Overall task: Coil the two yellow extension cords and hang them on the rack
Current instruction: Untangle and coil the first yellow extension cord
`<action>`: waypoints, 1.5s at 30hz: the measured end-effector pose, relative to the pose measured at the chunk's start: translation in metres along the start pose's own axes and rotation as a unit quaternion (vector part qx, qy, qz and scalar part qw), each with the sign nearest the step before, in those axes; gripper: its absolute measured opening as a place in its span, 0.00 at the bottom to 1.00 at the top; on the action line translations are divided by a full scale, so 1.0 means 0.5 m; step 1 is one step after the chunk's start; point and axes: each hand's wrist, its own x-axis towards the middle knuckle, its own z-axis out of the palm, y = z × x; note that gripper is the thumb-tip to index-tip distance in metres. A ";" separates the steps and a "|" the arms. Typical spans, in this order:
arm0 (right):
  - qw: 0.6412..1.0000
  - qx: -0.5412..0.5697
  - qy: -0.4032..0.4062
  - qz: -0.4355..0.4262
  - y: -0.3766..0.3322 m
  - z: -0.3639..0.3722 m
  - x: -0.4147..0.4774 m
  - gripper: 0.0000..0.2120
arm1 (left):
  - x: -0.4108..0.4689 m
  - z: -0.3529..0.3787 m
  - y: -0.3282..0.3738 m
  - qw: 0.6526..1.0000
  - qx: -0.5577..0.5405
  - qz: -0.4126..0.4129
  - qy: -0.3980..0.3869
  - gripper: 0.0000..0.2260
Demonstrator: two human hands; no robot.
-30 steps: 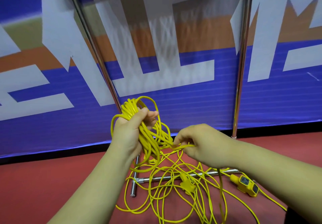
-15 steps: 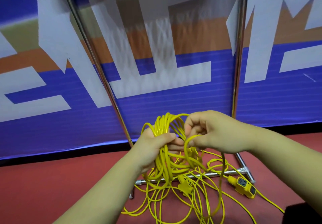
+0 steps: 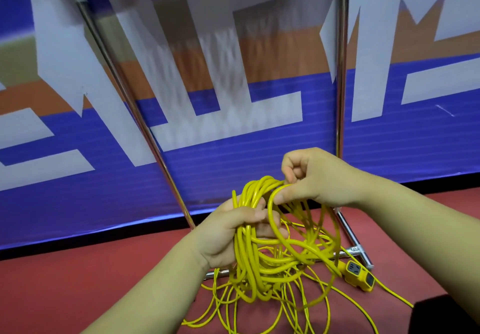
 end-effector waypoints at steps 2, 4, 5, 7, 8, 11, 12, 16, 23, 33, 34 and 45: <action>0.998 0.050 -0.026 0.015 0.008 -0.011 0.000 0.18 | -0.001 0.001 0.007 0.999 0.024 0.021 0.008 0.19; 0.991 0.108 -0.064 0.042 0.020 -0.027 -0.003 0.16 | -0.010 -0.004 0.024 0.998 0.014 0.054 0.022 0.11; 0.988 0.121 -0.084 0.054 0.028 -0.034 -0.006 0.16 | -0.017 -0.008 0.035 0.997 -0.008 0.070 0.029 0.10; 0.984 0.119 -0.114 0.067 0.050 -0.043 -0.006 0.15 | -0.032 -0.024 0.059 0.993 -0.049 0.100 0.048 0.13; 0.983 0.115 -0.124 0.072 0.061 -0.043 -0.005 0.14 | -0.040 -0.032 0.071 0.989 -0.059 0.114 0.067 0.14; 0.979 0.118 -0.141 0.088 0.085 -0.031 0.003 0.10 | -0.056 -0.053 0.095 0.981 -0.059 0.146 0.113 0.17; 0.980 0.123 -0.128 0.087 0.088 -0.026 0.007 0.09 | -0.059 -0.058 0.097 0.980 -0.052 0.147 0.125 0.18; 0.988 0.134 0.051 0.065 0.068 -0.015 0.014 0.08 | -0.063 -0.066 0.088 0.978 0.004 0.103 0.179 0.14; 0.994 -0.080 0.040 -0.057 0.004 0.023 0.014 0.05 | -0.048 -0.045 0.047 0.967 0.094 0.038 0.234 0.09; 0.986 -0.109 0.075 -0.102 0.011 0.037 0.033 0.04 | -0.031 -0.003 0.038 0.984 -0.017 -0.002 0.177 0.11; 0.986 -0.108 0.071 -0.102 0.016 0.035 0.034 0.03 | -0.029 0.000 0.039 0.986 -0.025 0.002 0.167 0.10; 0.985 -0.148 -0.088 -0.019 0.067 0.000 0.024 0.08 | -0.039 -0.031 0.075 0.967 0.064 0.089 0.228 0.06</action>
